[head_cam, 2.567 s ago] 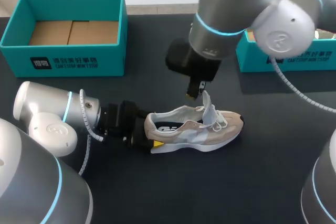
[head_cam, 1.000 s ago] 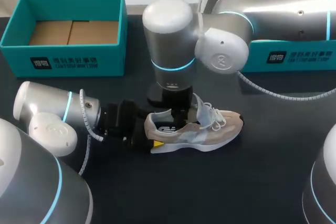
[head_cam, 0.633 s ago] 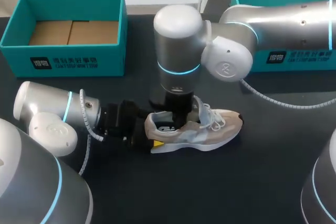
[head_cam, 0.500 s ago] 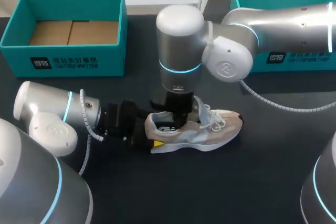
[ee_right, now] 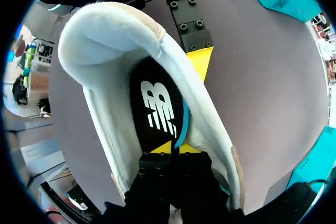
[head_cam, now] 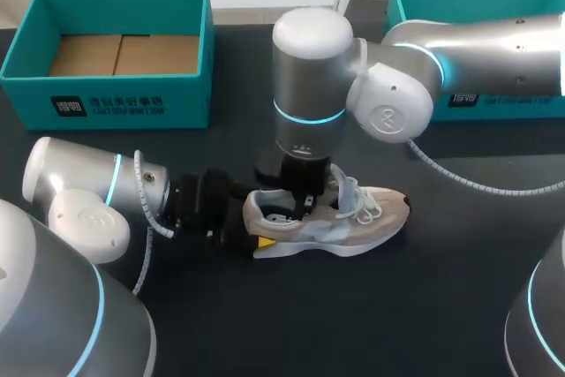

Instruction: Take the shoe out of the shoebox, open the shoe tongue, remove and reinsert the insole, then place the shoe into the shoebox

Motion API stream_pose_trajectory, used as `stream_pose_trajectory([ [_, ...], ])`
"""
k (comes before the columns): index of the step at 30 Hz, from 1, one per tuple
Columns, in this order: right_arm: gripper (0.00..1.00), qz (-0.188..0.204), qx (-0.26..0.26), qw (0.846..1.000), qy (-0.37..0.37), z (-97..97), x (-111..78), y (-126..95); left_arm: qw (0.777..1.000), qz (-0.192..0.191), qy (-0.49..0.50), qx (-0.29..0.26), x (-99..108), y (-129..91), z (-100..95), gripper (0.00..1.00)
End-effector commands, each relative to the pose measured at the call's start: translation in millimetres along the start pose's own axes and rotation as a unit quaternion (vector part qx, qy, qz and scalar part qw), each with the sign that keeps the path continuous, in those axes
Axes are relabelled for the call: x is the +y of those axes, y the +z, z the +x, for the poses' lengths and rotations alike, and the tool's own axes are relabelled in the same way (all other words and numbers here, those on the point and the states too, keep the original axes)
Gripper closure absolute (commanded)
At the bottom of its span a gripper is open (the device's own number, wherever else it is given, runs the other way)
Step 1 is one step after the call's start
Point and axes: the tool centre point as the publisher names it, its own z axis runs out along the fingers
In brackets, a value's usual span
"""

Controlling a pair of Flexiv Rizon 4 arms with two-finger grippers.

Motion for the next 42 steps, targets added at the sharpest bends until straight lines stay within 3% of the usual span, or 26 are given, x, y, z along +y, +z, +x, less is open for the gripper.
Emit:
stream_pose_trajectory([
  [1,1.0,-0.012,-0.02,1.0,0.013,10.1,-19.7,-18,1.0,-0.001,0.0,-0.001,8,7,-5.4,1.0],
  [15,1.0,-0.046,-0.026,0.998,0.02,-7.8,-27.8,-55,1.0,-0.001,0.0,-0.001,8,7,-5.4,1.0],
  [29,1.0,-0.062,-0.035,0.997,0.02,-8.7,-35.7,-74,1.0,-0.001,0.0,-0.001,8,7,-5.4,1.0],
  [36,1.0,-0.122,-0.007,0.992,-0.016,-9.3,-13.2,-79,1.0,-0.001,0.0,-0.001,8,7,-5.4,1.0],
  [42,1.0,-0.139,0.011,0.989,-0.042,-11.1,8.8,-82,1.0,-0.001,0.0,-0.001,8,7,-5.4,1.0],
])
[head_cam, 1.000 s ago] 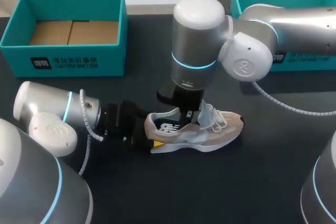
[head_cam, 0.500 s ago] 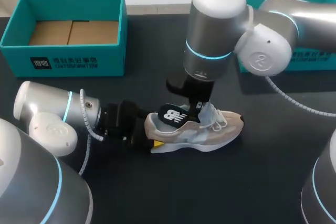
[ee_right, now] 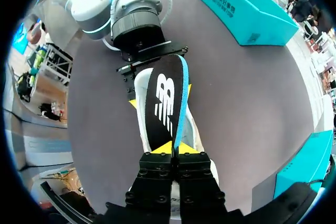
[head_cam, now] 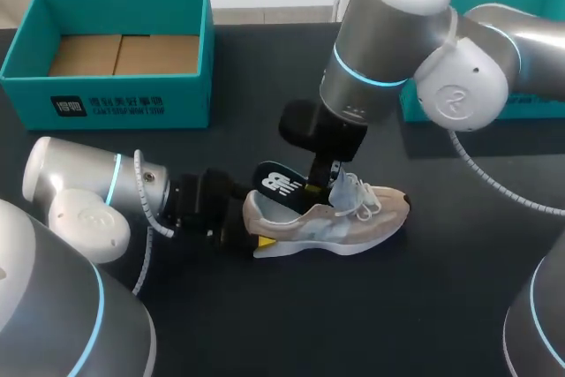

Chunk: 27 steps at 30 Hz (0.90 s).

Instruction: Take the shoe out of the shoebox, open the shoe tongue, remove and reinsert the insole, then place the shoe into the shoebox

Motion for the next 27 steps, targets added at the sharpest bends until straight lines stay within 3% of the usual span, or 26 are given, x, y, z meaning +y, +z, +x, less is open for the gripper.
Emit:
stream_pose_trajectory([
  [1,1.0,-0.011,0.018,1.0,-0.011,-5.0,12.1,7,1.0,-0.001,0.001,-0.001,8,7,-4.6,1.0],
  [8,1.0,-0.038,0.068,0.997,-0.028,-3.2,32.7,2,1.0,-0.001,0.001,-0.001,8,7,-4.6,1.0],
  [14,1.0,-0.067,0.107,0.992,-0.009,3.0,36.5,-1,1.0,-0.001,0.001,-0.001,8,7,-4.6,1.0],
  [16,0.64,-0.081,0.123,0.989,-0.003,4.4,38.9,-3,1.0,-0.001,0.001,-0.001,8,7,-4.6,1.0],
  [20,0.24,-0.105,0.164,0.981,0.007,5.7,43.4,-4,1.0,-0.001,0.001,-0.001,8,7,-4.6,1.0],
  [22,0.2,-0.124,0.186,0.975,0.018,6.8,45.0,-4,1.0,-0.001,0.001,-0.001,8,7,-4.6,1.0],
  [27,0.27,-0.152,0.224,0.962,0.033,7.9,44.2,3,1.0,-0.001,0.001,-0.001,8,7,-4.6,1.0],
])
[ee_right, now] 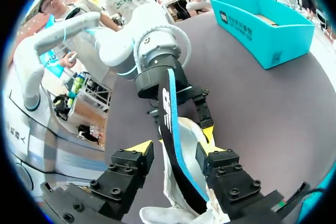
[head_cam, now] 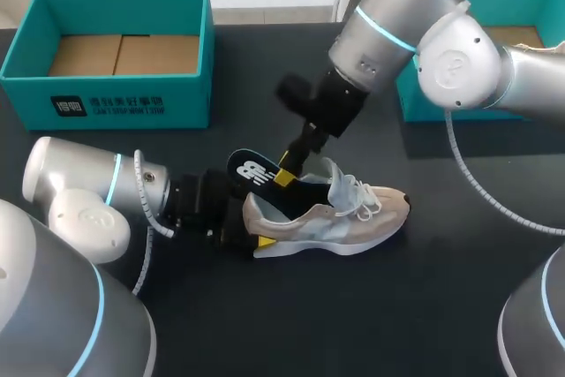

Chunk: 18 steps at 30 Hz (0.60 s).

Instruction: Take the shoe out of the shoebox, open the shoe tongue, remove and reinsert the insole, then place the shoe into the shoebox

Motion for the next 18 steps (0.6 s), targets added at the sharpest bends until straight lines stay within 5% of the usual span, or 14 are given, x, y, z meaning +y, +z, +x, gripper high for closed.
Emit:
stream_pose_trajectory([
  [1,0.29,-0.034,0.041,0.999,0.002,-6.2,-7.2,10,1.0,-0.001,0.0,-0.001,8,7,-4.6,1.0],
  [7,0.5,-0.044,0.054,0.998,0.0,0.8,-1.2,18,1.0,-0.001,0.0,-0.001,8,7,-4.6,1.0],
  [18,0.53,-0.06,0.068,0.996,-0.021,3.8,12.5,33,1.0,-0.001,0.0,-0.001,8,7,-4.6,1.0],
])
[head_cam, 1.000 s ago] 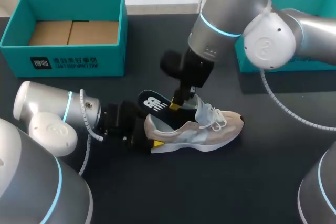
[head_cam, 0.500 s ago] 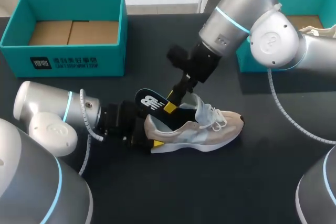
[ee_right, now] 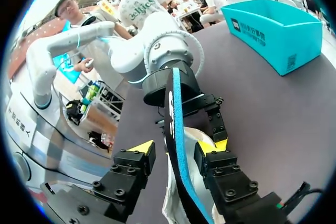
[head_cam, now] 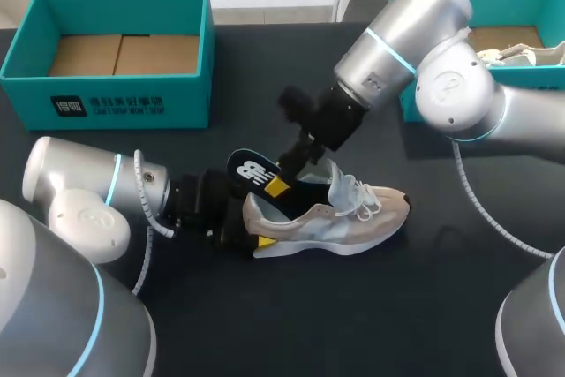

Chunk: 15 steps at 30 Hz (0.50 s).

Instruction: Take the shoe out of the shoebox, open the shoe tongue, remove and reinsert the insole, then place the shoe into the shoebox

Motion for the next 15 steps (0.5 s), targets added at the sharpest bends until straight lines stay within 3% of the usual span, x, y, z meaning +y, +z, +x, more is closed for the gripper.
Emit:
stream_pose_trajectory([
  [1,0.54,0.0,0.01,1.0,-0.006,-3.5,4.0,8,1.0,-0.001,0.0,-0.001,8,7,-4.6,1.0],
  [2,0.55,0.0,0.01,1.0,-0.006,-3.4,4.1,9,1.0,-0.001,0.0,-0.001,8,7,-4.6,1.0],
  [5,0.73,0.003,0.019,1.0,-0.008,-3.2,3.6,12,1.0,-0.001,0.0,-0.001,8,7,-4.6,1.0],
  [7,1.0,0.005,0.023,1.0,-0.009,-3.0,3.9,13,1.0,-0.001,0.0,-0.001,8,7,-4.6,1.0],
  [12,1.0,0.009,0.017,1.0,-0.014,2.0,10.9,9,1.0,-0.001,0.0,-0.001,8,7,-4.6,1.0],
  [15,1.0,-0.01,0.012,0.999,-0.034,6.6,21.3,1,1.0,-0.001,0.0,-0.001,8,7,-4.6,1.0],
])
